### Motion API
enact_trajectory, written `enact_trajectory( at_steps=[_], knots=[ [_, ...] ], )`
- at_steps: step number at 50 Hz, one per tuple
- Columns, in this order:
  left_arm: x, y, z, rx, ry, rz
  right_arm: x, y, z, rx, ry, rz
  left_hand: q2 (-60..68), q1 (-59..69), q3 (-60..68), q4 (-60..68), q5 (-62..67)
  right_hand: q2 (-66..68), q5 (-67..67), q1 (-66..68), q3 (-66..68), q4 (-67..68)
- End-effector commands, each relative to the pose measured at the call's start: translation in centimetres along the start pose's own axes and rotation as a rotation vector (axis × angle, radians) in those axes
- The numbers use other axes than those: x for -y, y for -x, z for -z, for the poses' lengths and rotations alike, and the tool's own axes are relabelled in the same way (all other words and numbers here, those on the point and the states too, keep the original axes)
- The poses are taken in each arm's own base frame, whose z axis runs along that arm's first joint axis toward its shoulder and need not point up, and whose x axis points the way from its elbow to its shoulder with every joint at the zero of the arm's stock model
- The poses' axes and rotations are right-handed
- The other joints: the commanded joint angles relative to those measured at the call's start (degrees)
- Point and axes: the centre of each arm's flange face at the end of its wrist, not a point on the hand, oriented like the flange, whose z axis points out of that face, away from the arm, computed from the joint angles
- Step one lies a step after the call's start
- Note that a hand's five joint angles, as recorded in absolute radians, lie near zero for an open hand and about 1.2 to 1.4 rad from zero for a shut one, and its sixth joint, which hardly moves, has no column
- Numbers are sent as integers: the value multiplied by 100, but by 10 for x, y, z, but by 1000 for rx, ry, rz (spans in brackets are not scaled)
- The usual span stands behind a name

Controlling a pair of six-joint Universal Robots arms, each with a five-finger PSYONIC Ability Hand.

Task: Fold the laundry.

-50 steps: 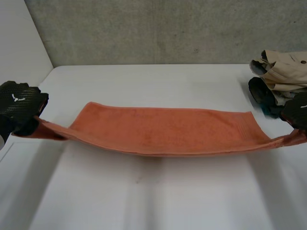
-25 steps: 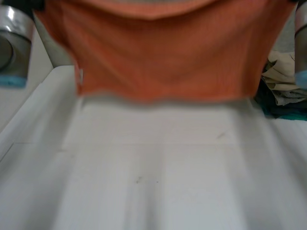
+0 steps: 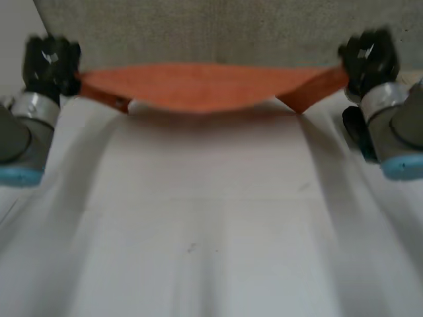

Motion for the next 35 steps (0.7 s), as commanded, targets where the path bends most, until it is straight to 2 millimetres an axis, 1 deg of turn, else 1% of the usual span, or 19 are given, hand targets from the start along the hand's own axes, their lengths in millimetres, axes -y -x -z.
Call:
enact_trajectory(
  at_steps=[1, 2, 3, 4, 5, 6, 8, 10, 11, 13, 14, 17, 19, 24, 26, 27, 31, 33, 35],
  knots=[
    [-41, -35, 58, -149, 202, -16, -47, 36, 44, 213, 288, -22, 1126, 1322, 1158, 1113, 1395, 1203, 1254, 1569, 1156, 1119],
    [-43, -38, 66, -171, 224, -31, -49, 38, 49, 233, 313, -26, 1126, 1322, 1158, 1113, 1395, 1203, 1254, 1569, 1156, 1119],
    [-42, -40, 81, -211, 264, -80, -52, 40, 54, 254, 339, -28, 1126, 1322, 1158, 1113, 1395, 1203, 1254, 1569, 1156, 1119],
    [-41, -40, 88, -225, 281, -102, -52, 42, 66, 299, 383, -27, 1126, 1322, 1158, 1113, 1395, 1203, 1254, 1569, 1156, 1119],
    [-38, -39, 94, -238, 296, -128, -52, 42, 71, 314, 401, -22, 1126, 1322, 1158, 1113, 1395, 1203, 1254, 1569, 1156, 1119],
    [-32, -33, 108, -257, 342, -183, -48, 40, 78, 333, 418, -8, 1126, 1322, 1158, 1113, 1395, 1203, 1254, 1569, 1156, 1119],
    [-24, -25, 124, -276, 393, -235, -34, 25, 101, 386, 476, 46, 1126, 1322, 1158, 1113, 1395, 1203, 1254, 1569, 1156, 1119],
    [-12, -15, 149, -317, 474, -304, -30, 14, 114, 417, 519, 84, 1126, 1322, 1158, 1113, 1395, 1203, 1254, 1569, 1156, 1119],
    [-8, -12, 159, -333, 507, -327, -28, 1, 133, 464, 582, 145, 1126, 1322, 1158, 1113, 1395, 1203, 1254, 1569, 1156, 1119],
    [-1, -6, 181, -372, 586, -363, -26, -9, 150, 514, 631, 206, 1126, 1322, 1158, 1113, 1395, 1203, 1254, 1569, 1156, 1119],
    [2, -2, 189, -388, 618, -374, -23, -17, 166, 561, 668, 264, 1126, 1322, 1158, 1113, 1395, 1203, 1254, 1569, 1156, 1119],
    [10, 6, 209, -436, 681, -391, -14, -31, 180, 577, 660, 343, 1126, 1322, 1158, 1113, 1395, 1203, 1254, 1569, 1156, 1119],
    [14, 9, 215, -475, 686, -383, -13, -36, 179, 540, 634, 354, 1126, 1322, 1158, 1113, 1395, 1203, 1254, 1569, 1156, 1119],
    [10, 10, 204, -512, 601, -354, -16, -37, 167, 458, 585, 327, 1126, 1322, 1158, 1113, 1395, 1203, 1254, 1569, 1156, 1119],
    [1, 9, 192, -514, 564, -354, -30, -29, 156, 438, 578, 286, 1126, 1322, 1158, 1113, 1395, 1203, 1254, 1569, 1156, 1119],
    [-1, 8, 188, -513, 547, -360, -47, -20, 144, 426, 578, 255, 1126, 1322, 1158, 1113, 1395, 1203, 1254, 1569, 1156, 1119],
    [-10, -12, 162, -530, 447, -373, -64, -6, 125, 381, 549, 215, 1126, 1322, 1158, 1113, 1395, 1203, 1254, 1569, 1156, 1119],
    [-19, -22, 148, -514, 433, -387, -63, -2, 117, 357, 516, 206, 1126, 1322, 1158, 1113, 1395, 1203, 1254, 1569, 1156, 1119],
    [-26, -25, 139, -483, 444, -404, -60, 3, 106, 319, 475, 198, 1126, 1322, 1158, 1113, 1395, 1203, 1254, 1569, 1156, 1119]
  ],
)
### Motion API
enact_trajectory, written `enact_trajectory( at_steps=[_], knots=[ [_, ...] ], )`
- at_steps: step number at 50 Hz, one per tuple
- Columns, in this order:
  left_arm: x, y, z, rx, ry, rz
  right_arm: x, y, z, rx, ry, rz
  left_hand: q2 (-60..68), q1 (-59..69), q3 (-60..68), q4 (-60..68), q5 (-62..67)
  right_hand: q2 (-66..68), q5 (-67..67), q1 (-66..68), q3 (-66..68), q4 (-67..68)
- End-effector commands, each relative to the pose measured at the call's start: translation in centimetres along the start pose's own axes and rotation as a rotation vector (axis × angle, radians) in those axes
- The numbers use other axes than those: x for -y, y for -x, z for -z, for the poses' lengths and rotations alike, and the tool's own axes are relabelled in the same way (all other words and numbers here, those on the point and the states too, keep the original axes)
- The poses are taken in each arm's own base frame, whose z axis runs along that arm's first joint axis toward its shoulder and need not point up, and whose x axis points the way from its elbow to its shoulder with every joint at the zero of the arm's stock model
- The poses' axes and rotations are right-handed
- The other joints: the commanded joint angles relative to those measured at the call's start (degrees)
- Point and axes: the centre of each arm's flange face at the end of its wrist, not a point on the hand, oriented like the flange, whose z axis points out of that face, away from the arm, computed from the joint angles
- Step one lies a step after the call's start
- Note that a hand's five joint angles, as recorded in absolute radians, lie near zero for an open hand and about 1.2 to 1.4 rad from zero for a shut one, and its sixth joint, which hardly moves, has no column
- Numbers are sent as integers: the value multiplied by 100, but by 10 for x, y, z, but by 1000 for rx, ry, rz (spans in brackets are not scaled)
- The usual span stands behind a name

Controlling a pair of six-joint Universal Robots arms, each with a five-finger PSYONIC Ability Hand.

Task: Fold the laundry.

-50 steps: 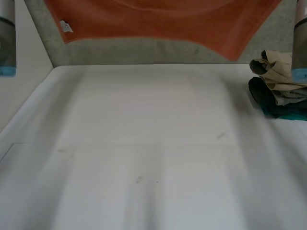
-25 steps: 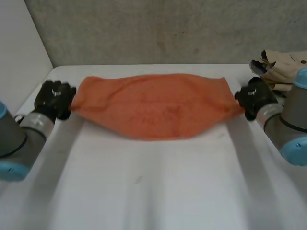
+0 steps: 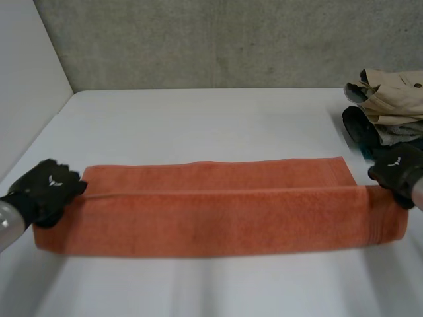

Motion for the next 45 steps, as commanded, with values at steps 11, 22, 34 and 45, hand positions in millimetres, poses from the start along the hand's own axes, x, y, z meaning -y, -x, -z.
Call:
enact_trajectory(
  at_steps=[11, 22, 34, 45],
  knots=[
    [5, 3, -105, 137, 15, -60, 32, 13, -100, -202, -194, -56, 1126, 1322, 1157, 1112, 1395, 1203, 1208, 1569, 1156, 1118],
    [17, 2, -139, 175, -14, -23, 33, 13, -143, -267, -196, -58, 1126, 1322, 1157, 1112, 1395, -2138, -2134, -1772, -2185, -2224],
    [58, 7, -125, 200, -126, 48, 52, 15, -92, -258, -182, -148, -5874, -5678, -5843, -5888, -5605, -5797, -5792, -5431, -5844, -5882],
    [67, 16, -73, 219, -164, 221, 27, 4, -27, 52, -133, -320, -5874, -5678, -5843, -5888, -5605, -5202, -5197, -4835, -5248, -5287]
  ],
)
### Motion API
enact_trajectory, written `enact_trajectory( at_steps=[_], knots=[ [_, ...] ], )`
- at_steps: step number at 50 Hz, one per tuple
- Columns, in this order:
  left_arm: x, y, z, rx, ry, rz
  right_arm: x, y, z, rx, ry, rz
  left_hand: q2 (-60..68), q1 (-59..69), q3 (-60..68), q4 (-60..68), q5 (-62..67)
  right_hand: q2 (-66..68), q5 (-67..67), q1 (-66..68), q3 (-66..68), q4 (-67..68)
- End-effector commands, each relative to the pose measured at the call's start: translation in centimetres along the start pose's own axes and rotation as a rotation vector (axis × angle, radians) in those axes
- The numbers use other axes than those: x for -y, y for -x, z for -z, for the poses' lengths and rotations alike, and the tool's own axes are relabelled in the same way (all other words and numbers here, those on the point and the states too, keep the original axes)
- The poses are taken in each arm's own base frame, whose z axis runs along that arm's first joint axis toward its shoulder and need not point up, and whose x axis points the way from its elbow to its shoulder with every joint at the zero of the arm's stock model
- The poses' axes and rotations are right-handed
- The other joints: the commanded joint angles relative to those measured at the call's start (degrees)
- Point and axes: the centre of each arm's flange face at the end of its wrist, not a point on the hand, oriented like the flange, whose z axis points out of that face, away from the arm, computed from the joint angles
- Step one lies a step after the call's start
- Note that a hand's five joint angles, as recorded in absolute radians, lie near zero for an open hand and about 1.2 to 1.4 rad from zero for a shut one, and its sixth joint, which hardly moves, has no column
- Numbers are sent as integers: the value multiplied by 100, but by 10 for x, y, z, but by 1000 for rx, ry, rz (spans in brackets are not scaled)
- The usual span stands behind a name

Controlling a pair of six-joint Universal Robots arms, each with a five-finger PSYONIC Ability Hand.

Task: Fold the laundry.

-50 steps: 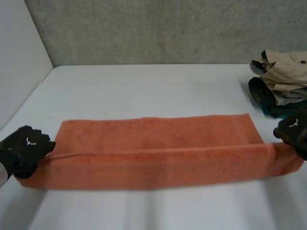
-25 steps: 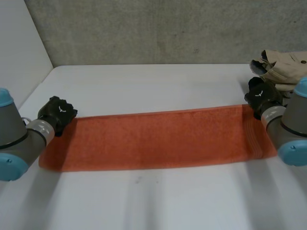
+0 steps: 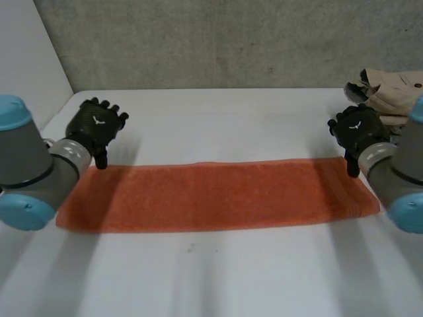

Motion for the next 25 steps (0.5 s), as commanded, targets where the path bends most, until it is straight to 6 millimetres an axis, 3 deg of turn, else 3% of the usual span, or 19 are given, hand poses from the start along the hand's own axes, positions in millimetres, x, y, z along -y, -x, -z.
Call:
enact_trajectory(
  at_steps=[1, 8, 13, 19, 20, 23, 25],
  knots=[
    [2, 4, 33, -7, -1, 115, -23, -18, 37, 179, 130, -130, -206, -87, -210, -164, -288, 505, 493, 460, 543, 519],
    [-3, -13, 46, -70, -52, 148, -55, -16, 43, 244, 168, -192, -206, -87, -210, -164, -288, 1987, 1974, 1941, 2024, 2001],
    [-6, -16, 45, -63, -62, 145, -69, -17, 36, 190, 142, -189, -201, -83, -205, -159, -283, 2121, 2108, 2075, 2158, 2134],
    [-8, -16, 44, -63, -60, 147, -87, -4, 21, 187, 137, -185, -201, -83, -205, -159, -283, 2641, 2629, 2595, 2679, 2655],
    [-8, -16, 45, -63, -59, 147, -89, -3, 19, 189, 135, -185, -201, -83, -205, -159, -283, 2943, 2930, 2897, 2981, 2957],
    [-8, -17, 44, -62, -63, 146, -95, 2, 14, 195, 146, -188, -201, -83, -205, -159, -283, 6132, 6119, 6086, 6169, 6145],
    [-8, -18, 44, -63, -64, 146, -99, -1, 15, 179, 169, -198, -201, -83, -205, -159, -283, 6758, 6746, 6713, 6796, 6772]
  ],
)
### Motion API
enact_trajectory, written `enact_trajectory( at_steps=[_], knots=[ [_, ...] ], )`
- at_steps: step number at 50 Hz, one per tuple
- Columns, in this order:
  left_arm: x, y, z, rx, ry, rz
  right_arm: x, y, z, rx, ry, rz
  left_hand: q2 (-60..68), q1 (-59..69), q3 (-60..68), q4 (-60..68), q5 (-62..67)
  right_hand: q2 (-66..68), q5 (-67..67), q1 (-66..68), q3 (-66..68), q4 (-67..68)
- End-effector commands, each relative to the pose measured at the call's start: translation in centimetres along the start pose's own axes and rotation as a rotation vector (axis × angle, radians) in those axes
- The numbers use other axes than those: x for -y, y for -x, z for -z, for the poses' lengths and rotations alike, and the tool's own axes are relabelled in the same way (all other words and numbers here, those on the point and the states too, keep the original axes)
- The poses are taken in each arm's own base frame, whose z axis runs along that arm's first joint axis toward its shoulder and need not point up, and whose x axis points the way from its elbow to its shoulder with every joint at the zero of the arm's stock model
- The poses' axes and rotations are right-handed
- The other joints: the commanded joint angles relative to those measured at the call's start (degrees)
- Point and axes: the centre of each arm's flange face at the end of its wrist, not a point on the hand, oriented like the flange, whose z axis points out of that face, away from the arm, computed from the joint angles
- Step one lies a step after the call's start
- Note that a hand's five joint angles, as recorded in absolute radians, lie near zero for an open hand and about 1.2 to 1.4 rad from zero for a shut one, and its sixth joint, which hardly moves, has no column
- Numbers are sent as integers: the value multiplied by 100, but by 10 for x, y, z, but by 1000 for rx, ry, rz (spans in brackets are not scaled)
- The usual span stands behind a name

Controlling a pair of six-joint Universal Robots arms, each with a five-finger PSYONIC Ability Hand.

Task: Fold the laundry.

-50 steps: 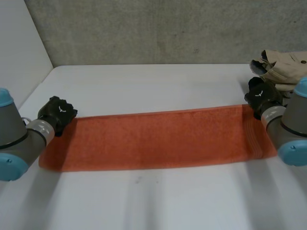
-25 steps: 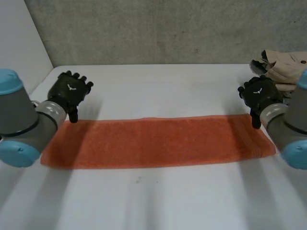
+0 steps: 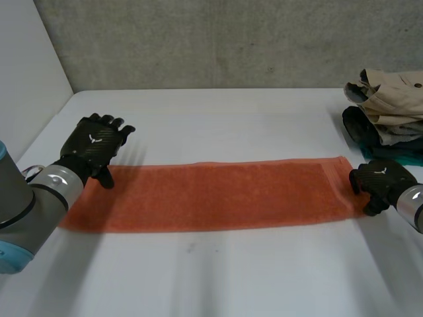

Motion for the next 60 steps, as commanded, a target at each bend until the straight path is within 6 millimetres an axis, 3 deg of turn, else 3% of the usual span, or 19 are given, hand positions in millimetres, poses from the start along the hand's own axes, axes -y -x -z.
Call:
enact_trajectory(
  at_steps=[1, 2, 7, 11, 17, 22, 26, 30, 31, 35, 37, 38, 42, 46, 49, 50, 53, 55, 60],
  knots=[
    [0, -2, -1, 1, -2, -2, -16, 1, -12, -19, 31, -19, -201, -83, -205, -165, -283, 3480, 3584, 3483, 3581, 3585],
    [0, -2, -1, 1, -2, -2, -20, -2, -12, -39, 40, -24, -201, -83, -205, -165, -283, 3480, 3584, 3483, 3581, 3585],
    [4, 1, 1, 11, -12, -5, -13, -85, 19, -347, 12, 14, -201, -83, -205, -165, -283, 3480, 3584, 3483, 3581, 3585],
    [13, 7, 5, 31, -37, -12, -22, -129, 39, -468, 69, 125, -206, -87, -210, -169, -288, 3480, 3584, 3483, 3581, 3585],
    [13, 7, 8, 33, -35, 14, -24, -143, 39, -484, 90, 220, -206, -87, -210, -169, -288, 3480, 3584, 3483, 3581, 3585],
    [11, 4, 11, 26, -27, 42, 20, -93, 22, -359, -69, 267, -201, -83, -205, -165, -283, 3480, 3584, 3483, 3581, 3585],
    [14, 5, 13, 31, -36, 42, 70, -32, 18, -254, -275, 314, -206, -87, -210, -169, -288, 3480, 3584, 3483, 3581, 3585],
    [18, 7, 15, 39, -48, 39, 116, 43, 30, -133, -510, 387, -206, -87, -210, -169, -288, 3480, 3584, 3483, 3581, 3585],
    [19, 8, 16, 40, -51, 39, 130, 73, 40, -73, -596, 413, -201, -83, -205, -165, -283, 3480, 3584, 3483, 3581, 3585],
    [23, 6, 18, 36, -64, 37, 146, 146, 64, 101, -750, 464, -201, -83, -205, -165, -283, 3480, 3584, 3483, 3581, 3585],
    [24, 4, 18, 31, -67, 36, 139, 177, 67, 195, -766, 480, -201, -83, -205, -165, -283, 3480, 3584, 3483, 3581, 3585],
    [25, 3, 18, 28, -69, 39, 132, 208, 68, 284, -773, 495, -206, -87, -210, -169, -288, 3480, 3584, 3483, 3581, 3585],
    [31, -7, 20, -1, -87, 49, 111, 265, 73, 438, -741, 527, -201, -83, -205, -165, -283, 3480, 3584, 3483, 3581, 3585],
    [38, -18, 20, -32, -110, 51, 99, 277, 73, 499, -655, 524, -201, -83, -205, -165, -283, 3003, 3107, 3006, 3104, 3108],
    [49, -21, 18, -38, -153, 43, 101, 272, 74, 480, -622, 496, -184, -66, -189, -148, -267, -1174, -1070, -1171, -1073, -1070],
    [51, -23, 16, -41, -160, 40, 106, 266, 75, 448, -604, 445, -184, -66, -188, -148, -266, -3505, -3401, -3502, -3404, -3400],
    [63, -36, 13, -71, -199, 32, 117, 245, 71, 372, -559, 329, -184, -66, -188, -148, -266, -3520, -3416, -3517, -3419, -3415],
    [70, -40, 11, -73, -217, 30, 124, 210, 65, 282, -511, 202, -184, -66, -188, -148, -266, -3520, -3416, -3517, -3419, -3415],
    [82, -54, 10, -74, -233, 30, 103, 170, 62, 244, -334, 39, -184, -66, -188, -148, -266, -3520, -3416, -3517, -3419, -3415]
  ],
)
